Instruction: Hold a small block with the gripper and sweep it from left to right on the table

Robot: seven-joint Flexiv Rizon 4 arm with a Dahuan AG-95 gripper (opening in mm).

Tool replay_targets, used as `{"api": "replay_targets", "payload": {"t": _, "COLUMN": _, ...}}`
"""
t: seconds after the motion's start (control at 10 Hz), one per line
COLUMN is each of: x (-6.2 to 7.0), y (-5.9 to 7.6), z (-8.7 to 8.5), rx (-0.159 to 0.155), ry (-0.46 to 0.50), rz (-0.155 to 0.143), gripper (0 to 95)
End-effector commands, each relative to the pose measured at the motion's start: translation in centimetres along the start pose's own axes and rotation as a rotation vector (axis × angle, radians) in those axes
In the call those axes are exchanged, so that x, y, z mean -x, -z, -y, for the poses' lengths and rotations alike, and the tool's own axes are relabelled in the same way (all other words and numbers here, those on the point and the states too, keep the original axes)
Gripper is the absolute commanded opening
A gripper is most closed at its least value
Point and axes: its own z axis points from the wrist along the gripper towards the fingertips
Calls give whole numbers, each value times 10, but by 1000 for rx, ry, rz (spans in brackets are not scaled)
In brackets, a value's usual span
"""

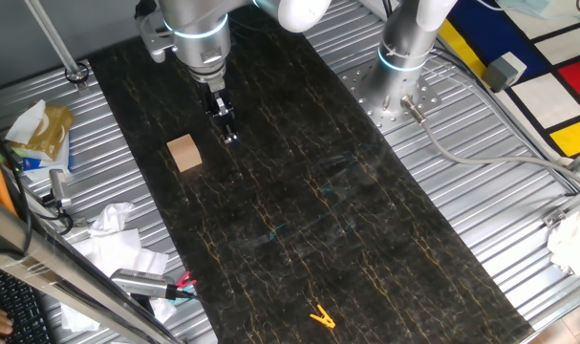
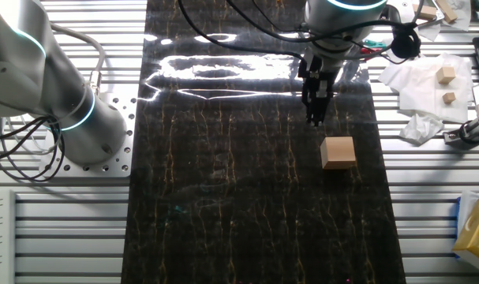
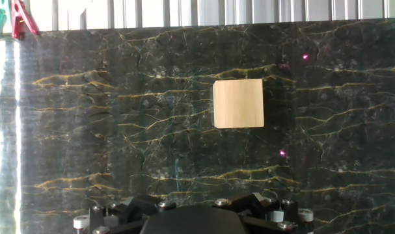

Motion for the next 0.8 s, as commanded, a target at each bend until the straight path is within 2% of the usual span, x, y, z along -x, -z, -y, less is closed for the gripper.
{"api": "replay_targets", "payload": {"t": 0.1, "x": 0, "y": 0, "z": 0, "rx": 23, "ry": 164, "rz": 44, "gripper": 0}}
{"api": "replay_targets", "payload": {"t": 0.8, "x": 0, "y": 0, "z": 0, "rx": 16, "ry": 163, "rz": 41, "gripper": 0}}
